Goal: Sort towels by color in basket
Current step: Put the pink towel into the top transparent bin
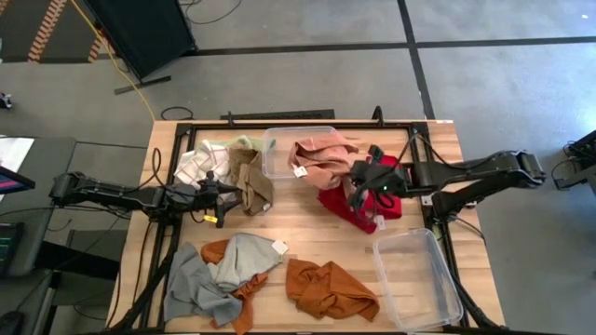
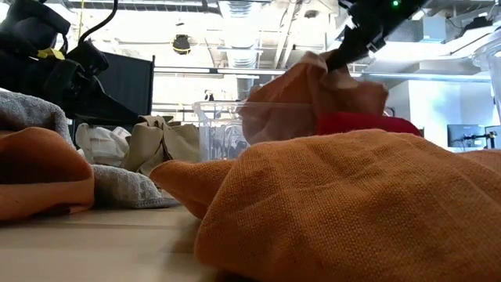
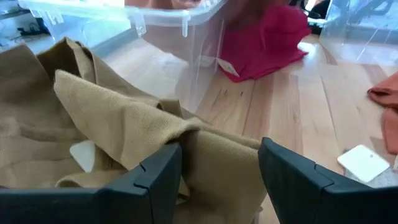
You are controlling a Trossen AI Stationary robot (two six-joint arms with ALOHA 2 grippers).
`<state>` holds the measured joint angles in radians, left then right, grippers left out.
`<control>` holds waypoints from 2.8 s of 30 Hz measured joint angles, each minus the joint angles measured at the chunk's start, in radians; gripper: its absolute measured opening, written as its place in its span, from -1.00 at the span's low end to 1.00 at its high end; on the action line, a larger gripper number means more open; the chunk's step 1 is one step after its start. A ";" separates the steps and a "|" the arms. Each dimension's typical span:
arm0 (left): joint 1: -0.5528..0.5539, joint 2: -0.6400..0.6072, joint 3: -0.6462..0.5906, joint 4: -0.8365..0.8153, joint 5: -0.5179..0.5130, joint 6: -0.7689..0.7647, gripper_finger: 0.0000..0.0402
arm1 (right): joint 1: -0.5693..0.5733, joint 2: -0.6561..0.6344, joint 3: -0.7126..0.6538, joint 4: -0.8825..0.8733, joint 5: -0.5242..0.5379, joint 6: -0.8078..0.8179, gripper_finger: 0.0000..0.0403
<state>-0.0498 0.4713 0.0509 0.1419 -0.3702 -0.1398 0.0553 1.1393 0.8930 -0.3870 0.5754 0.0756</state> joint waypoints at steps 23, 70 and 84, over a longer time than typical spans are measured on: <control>0.000 0.000 0.000 -0.003 0.000 0.000 0.02 | -0.273 0.317 0.219 0.509 -0.309 -0.390 -0.91; 0.000 0.000 0.000 -0.048 0.000 -0.003 0.02 | -0.439 0.624 0.334 0.278 -0.527 -0.331 -0.60; 0.000 0.000 0.000 -0.048 0.000 -0.003 0.02 | -0.381 0.518 0.335 0.289 -0.578 -0.335 -0.28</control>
<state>-0.0501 0.4711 0.0509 0.0942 -0.3702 -0.1429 -0.3257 1.6571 1.2282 -0.0978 -0.0029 -0.2595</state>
